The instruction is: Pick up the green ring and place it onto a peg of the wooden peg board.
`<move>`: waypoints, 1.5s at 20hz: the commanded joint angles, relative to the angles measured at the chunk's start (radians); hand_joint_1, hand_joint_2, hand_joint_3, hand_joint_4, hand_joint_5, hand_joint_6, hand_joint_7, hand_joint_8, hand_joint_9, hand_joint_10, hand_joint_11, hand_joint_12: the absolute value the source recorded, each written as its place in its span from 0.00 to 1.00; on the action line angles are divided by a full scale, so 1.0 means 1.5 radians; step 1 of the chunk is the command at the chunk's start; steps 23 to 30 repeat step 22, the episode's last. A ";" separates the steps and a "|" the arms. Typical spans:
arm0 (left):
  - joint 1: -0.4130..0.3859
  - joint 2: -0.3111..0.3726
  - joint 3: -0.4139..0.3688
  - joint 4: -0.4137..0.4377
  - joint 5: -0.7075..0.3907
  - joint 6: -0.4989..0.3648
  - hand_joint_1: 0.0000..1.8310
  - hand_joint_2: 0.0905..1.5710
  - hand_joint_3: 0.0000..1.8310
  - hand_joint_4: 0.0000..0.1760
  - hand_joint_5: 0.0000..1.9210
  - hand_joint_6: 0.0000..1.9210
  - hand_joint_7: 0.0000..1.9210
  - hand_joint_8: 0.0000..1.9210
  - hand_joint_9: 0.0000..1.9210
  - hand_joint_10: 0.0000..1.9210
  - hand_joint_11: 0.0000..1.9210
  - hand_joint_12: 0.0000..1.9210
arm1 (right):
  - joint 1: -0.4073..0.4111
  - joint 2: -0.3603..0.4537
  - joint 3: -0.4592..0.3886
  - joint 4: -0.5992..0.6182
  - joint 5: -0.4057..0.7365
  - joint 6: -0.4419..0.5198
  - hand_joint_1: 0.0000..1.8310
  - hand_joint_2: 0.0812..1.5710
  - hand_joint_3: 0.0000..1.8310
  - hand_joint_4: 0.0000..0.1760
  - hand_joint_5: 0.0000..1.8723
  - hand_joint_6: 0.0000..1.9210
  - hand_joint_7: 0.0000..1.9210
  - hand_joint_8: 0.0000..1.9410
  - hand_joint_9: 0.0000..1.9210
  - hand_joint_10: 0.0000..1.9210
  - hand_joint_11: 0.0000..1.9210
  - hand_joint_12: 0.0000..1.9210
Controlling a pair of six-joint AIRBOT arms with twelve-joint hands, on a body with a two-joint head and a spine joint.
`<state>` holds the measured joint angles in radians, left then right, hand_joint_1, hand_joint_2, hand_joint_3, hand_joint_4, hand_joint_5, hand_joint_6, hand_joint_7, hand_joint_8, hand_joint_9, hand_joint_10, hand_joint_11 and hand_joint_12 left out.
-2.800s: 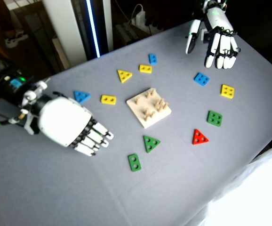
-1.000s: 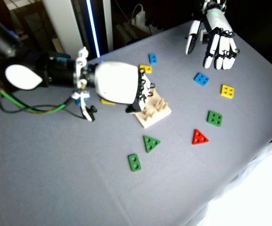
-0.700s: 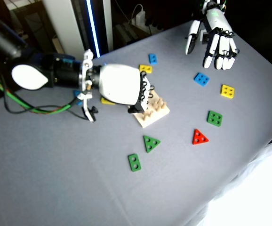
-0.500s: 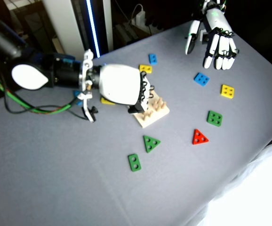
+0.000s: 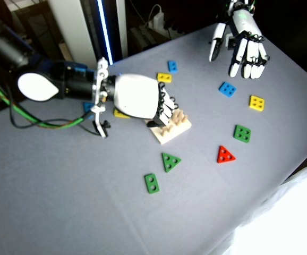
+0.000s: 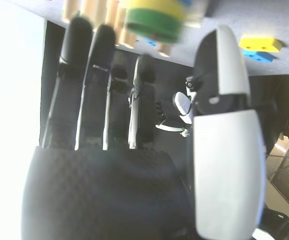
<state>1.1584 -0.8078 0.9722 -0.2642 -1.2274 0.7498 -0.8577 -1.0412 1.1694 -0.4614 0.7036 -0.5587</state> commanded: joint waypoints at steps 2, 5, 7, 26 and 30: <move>-0.004 -0.006 0.001 0.010 -0.090 -0.007 0.43 0.69 0.00 0.04 0.34 0.00 0.19 0.00 0.14 0.00 0.00 0.35 | 0.006 0.005 -0.008 0.019 0.098 0.009 0.56 0.59 0.00 0.33 0.28 0.00 0.21 0.00 0.27 0.08 0.13 0.61; -0.002 -0.006 0.000 0.007 -0.104 -0.012 0.46 0.68 0.00 0.00 0.34 0.00 0.20 0.00 0.15 0.00 0.00 0.40 | 0.003 0.032 -0.018 0.069 0.160 0.009 0.53 0.60 0.00 0.55 0.24 0.00 0.17 0.00 0.22 0.01 0.04 0.55; -0.001 -0.006 -0.002 0.004 -0.126 -0.014 0.46 0.68 0.00 0.00 0.34 0.00 0.20 0.00 0.15 0.00 0.00 0.41 | -0.018 0.052 -0.027 0.134 0.233 0.009 0.53 0.60 0.00 0.57 0.24 0.00 0.17 0.00 0.22 0.00 0.04 0.53; -0.037 -0.017 0.010 0.006 -0.338 -0.092 0.01 0.93 0.01 0.00 0.15 0.02 0.18 0.00 0.19 0.01 0.00 0.35 | -0.160 0.130 -0.105 0.416 0.706 -0.058 0.33 0.82 0.00 0.00 0.18 0.00 0.20 0.00 0.22 0.00 0.11 0.10; -0.037 -0.017 0.010 0.006 -0.338 -0.092 0.01 0.93 0.01 0.00 0.15 0.02 0.18 0.00 0.19 0.01 0.00 0.35 | -0.160 0.130 -0.105 0.416 0.706 -0.058 0.33 0.82 0.00 0.00 0.18 0.00 0.20 0.00 0.22 0.00 0.11 0.10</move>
